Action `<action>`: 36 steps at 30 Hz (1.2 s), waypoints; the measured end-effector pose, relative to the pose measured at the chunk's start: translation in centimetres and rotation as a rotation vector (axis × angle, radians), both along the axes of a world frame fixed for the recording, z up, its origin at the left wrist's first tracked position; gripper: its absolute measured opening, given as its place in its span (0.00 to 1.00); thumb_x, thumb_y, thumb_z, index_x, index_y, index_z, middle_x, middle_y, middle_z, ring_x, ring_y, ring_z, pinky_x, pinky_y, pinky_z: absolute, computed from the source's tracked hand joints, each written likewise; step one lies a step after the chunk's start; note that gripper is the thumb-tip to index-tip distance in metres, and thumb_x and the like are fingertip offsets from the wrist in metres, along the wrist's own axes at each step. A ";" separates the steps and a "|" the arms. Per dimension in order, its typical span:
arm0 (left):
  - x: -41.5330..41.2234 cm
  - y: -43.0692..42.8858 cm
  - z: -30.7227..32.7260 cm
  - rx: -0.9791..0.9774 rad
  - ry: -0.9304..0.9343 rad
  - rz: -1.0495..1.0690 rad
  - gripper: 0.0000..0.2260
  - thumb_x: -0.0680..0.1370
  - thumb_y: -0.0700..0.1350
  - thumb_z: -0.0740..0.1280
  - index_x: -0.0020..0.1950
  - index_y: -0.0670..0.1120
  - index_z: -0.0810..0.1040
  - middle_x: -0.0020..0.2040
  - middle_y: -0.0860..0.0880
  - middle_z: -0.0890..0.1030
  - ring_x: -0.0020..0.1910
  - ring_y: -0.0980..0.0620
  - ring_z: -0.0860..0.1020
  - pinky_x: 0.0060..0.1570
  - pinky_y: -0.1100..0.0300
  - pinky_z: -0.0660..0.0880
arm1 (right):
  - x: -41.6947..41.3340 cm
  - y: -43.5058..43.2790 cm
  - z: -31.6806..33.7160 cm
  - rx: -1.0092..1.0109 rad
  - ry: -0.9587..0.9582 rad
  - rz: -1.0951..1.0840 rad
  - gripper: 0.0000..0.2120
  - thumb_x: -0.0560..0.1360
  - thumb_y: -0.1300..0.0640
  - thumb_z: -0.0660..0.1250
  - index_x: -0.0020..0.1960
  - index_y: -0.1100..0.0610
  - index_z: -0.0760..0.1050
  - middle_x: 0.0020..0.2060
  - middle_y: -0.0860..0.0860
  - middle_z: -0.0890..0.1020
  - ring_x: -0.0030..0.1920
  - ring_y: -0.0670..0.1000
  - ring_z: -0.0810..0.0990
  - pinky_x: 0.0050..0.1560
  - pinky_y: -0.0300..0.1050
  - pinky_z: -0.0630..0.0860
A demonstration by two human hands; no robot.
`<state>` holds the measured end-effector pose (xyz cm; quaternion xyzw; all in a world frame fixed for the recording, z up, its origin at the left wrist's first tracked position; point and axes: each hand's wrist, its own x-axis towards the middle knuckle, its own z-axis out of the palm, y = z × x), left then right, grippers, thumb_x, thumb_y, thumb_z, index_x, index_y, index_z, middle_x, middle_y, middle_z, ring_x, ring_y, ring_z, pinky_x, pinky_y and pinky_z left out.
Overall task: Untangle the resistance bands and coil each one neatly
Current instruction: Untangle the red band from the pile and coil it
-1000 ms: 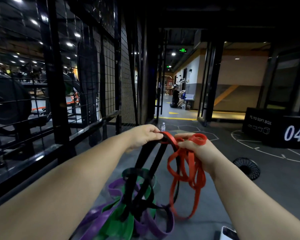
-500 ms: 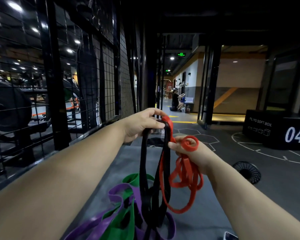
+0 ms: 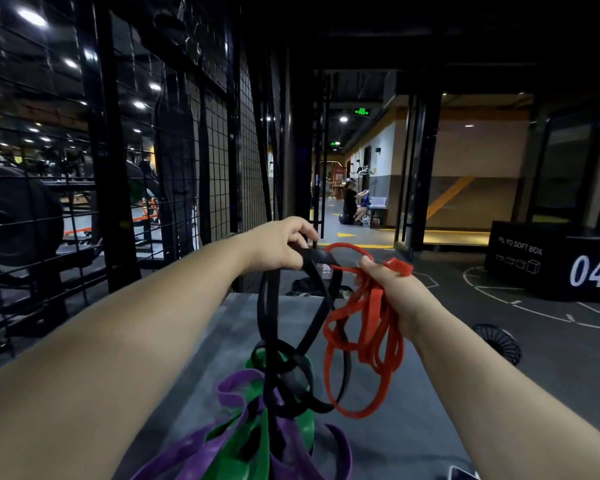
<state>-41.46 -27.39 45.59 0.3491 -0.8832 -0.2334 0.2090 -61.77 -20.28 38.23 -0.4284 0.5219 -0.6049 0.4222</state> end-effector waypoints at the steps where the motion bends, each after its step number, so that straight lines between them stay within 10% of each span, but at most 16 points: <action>1: 0.2 -0.1 0.0 -0.021 0.003 0.005 0.21 0.72 0.33 0.65 0.62 0.50 0.73 0.50 0.53 0.80 0.44 0.55 0.77 0.46 0.63 0.73 | -0.1 0.2 0.1 -0.001 -0.001 -0.014 0.15 0.78 0.48 0.67 0.41 0.59 0.78 0.28 0.54 0.80 0.27 0.52 0.80 0.31 0.43 0.79; 13: 1.1 -2.0 0.6 -0.562 -0.391 0.301 0.08 0.75 0.61 0.66 0.49 0.58 0.76 0.40 0.58 0.75 0.44 0.54 0.75 0.40 0.58 0.70 | -2.1 -0.4 0.5 -0.129 0.067 -0.239 0.20 0.68 0.40 0.74 0.45 0.56 0.77 0.34 0.57 0.78 0.39 0.63 0.82 0.53 0.64 0.79; 18: -0.7 -1.1 1.0 -0.300 -0.064 0.229 0.11 0.79 0.55 0.61 0.47 0.49 0.76 0.40 0.51 0.77 0.40 0.51 0.75 0.42 0.56 0.71 | -0.6 0.5 0.1 -0.150 0.272 -0.029 0.18 0.66 0.44 0.77 0.41 0.56 0.76 0.33 0.55 0.79 0.35 0.55 0.80 0.45 0.53 0.79; 24: -3.3 1.3 1.1 0.024 0.167 0.022 0.15 0.80 0.46 0.57 0.49 0.35 0.75 0.41 0.43 0.80 0.40 0.43 0.76 0.45 0.49 0.76 | 1.9 -0.2 -0.3 -0.258 0.502 0.088 0.20 0.63 0.47 0.79 0.52 0.53 0.82 0.50 0.56 0.84 0.52 0.55 0.83 0.58 0.57 0.78; 30: -3.4 1.5 0.9 0.209 0.297 -0.042 0.02 0.78 0.38 0.62 0.49 0.42 0.68 0.33 0.47 0.70 0.28 0.54 0.68 0.27 0.61 0.67 | 3.2 -1.3 -0.9 -0.270 0.183 -0.057 0.11 0.63 0.54 0.77 0.39 0.59 0.80 0.35 0.58 0.80 0.36 0.55 0.76 0.41 0.56 0.75; 36: -0.1 -1.2 -3.1 -0.155 -0.266 0.156 0.11 0.73 0.40 0.69 0.54 0.47 0.75 0.48 0.47 0.80 0.47 0.48 0.79 0.48 0.54 0.76 | 1.0 -0.6 1.0 -0.269 -0.207 -0.128 0.02 0.74 0.62 0.68 0.45 0.60 0.75 0.32 0.54 0.79 0.31 0.51 0.79 0.34 0.48 0.78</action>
